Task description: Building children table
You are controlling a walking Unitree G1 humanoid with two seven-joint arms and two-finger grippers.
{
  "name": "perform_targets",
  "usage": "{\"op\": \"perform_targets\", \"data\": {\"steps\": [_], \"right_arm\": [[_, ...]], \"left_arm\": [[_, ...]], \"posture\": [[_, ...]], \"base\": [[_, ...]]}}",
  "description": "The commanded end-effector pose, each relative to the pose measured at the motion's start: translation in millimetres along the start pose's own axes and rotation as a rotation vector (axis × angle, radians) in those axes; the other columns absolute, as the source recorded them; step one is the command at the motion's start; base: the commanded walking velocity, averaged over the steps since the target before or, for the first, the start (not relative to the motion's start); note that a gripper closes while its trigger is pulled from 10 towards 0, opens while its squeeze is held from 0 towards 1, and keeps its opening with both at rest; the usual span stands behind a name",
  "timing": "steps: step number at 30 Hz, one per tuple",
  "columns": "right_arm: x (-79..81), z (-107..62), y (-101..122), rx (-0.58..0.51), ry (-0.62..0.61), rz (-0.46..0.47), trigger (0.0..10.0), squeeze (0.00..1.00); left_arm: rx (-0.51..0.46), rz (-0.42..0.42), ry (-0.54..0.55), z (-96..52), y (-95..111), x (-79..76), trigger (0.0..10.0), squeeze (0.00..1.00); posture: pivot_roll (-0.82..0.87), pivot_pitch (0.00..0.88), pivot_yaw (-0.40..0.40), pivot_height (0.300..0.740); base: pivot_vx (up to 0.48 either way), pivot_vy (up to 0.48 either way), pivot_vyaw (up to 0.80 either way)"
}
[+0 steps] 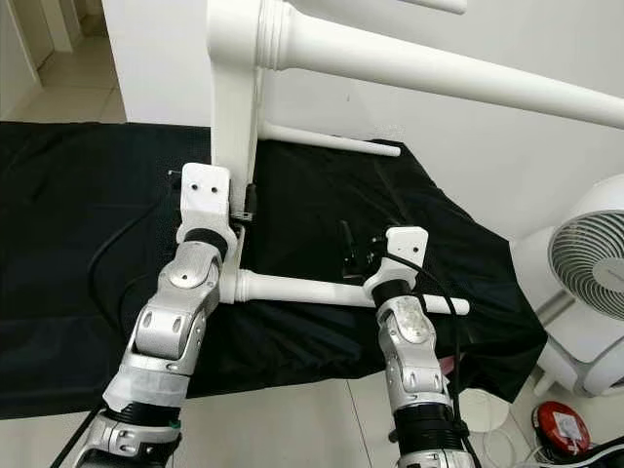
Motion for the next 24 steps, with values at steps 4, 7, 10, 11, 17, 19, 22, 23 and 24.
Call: {"op": "perform_targets", "data": {"steps": [4, 7, 10, 11, 17, 19, 22, 23, 24], "right_arm": [[-6.3, -1.5, 3.8, -0.021, -0.027, -0.018, 10.0, 0.0], [-7.2, -2.2, 4.1, -0.023, -0.032, -0.018, 10.0, 0.0], [-7.8, -2.3, 4.2, -0.024, -0.035, -0.018, 10.0, 0.0], [-8.1, -2.4, 4.1, -0.025, -0.036, -0.019, 10.0, 0.0], [-10.0, -2.6, 4.9, -0.029, -0.043, -0.022, 10.0, 0.0], [-11.9, -2.0, 4.4, -0.026, -0.046, -0.024, 10.0, 0.0], [-12.2, -1.5, 4.0, -0.024, -0.046, -0.024, 10.0, 0.0], [-12.2, -1.5, 4.0, -0.024, -0.046, -0.024, 10.0, 0.0], [-12.2, -1.5, 4.0, -0.024, -0.046, -0.024, 10.0, 0.0]], "left_arm": [[0.015, 0.041, 0.099, 10.1, 5.5, 10.3, 0.0, 0.0], [0.012, 0.069, 0.108, 12.9, 6.1, 15.6, 0.0, 0.0], [0.007, 0.077, 0.123, 13.9, 6.6, 21.6, 0.0, 0.0], [0.001, 0.091, 0.14, 13.4, 7.6, 27.5, 0.0, 0.0], [-0.016, 0.128, 0.198, 6.4, 10.8, 50.6, 0.0, 0.0], [-0.016, 0.155, 0.27, -0.6, 13.0, 74.4, 0.0, 0.0], [-0.017, 0.166, 0.309, -3.7, 15.2, 86.2, 0.0, 0.0], [-0.017, 0.166, 0.309, -3.7, 15.2, 86.2, 0.0, 0.0], [-0.017, 0.166, 0.309, -3.7, 15.2, 86.2, 0.0, 0.0]], "posture": [[-0.02, 0.0, -0.075, 0.74], [-0.02, 0.0, -0.075, 0.74], [-0.02, 0.0, -0.071, 0.74], [-0.01, 0.0, -0.068, 0.74], [0.0, 0.0, -0.075, 0.74], [0.01, 0.0, -0.087, 0.74], [0.01, 0.0, -0.089, 0.74], [0.01, 0.0, -0.089, 0.74], [0.01, 0.0, -0.089, 0.74]], "base": [[0.0, 0.0, 0.0], [0.0, 0.0, 0.0], [0.0, 0.0, 0.0], [0.0, 0.0, 0.0], [0.0, 0.0, 0.0], [0.0, 0.0, 0.0], [0.0, 0.0, 0.0], [0.0, 0.0, 0.0], [0.0, 0.0, 0.0]]}}
Point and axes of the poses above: a point about 5 cm out from each wrist's last joint towards the gripper, its own z axis pointing out of the wrist towards the gripper, its own y axis along the axis of the wrist's last joint, x = y × z, the point moved 3 cm from there along z, pointing out of the wrist towards the gripper, and after that the axes turned 13 degrees about z, right-handed, at the moved point
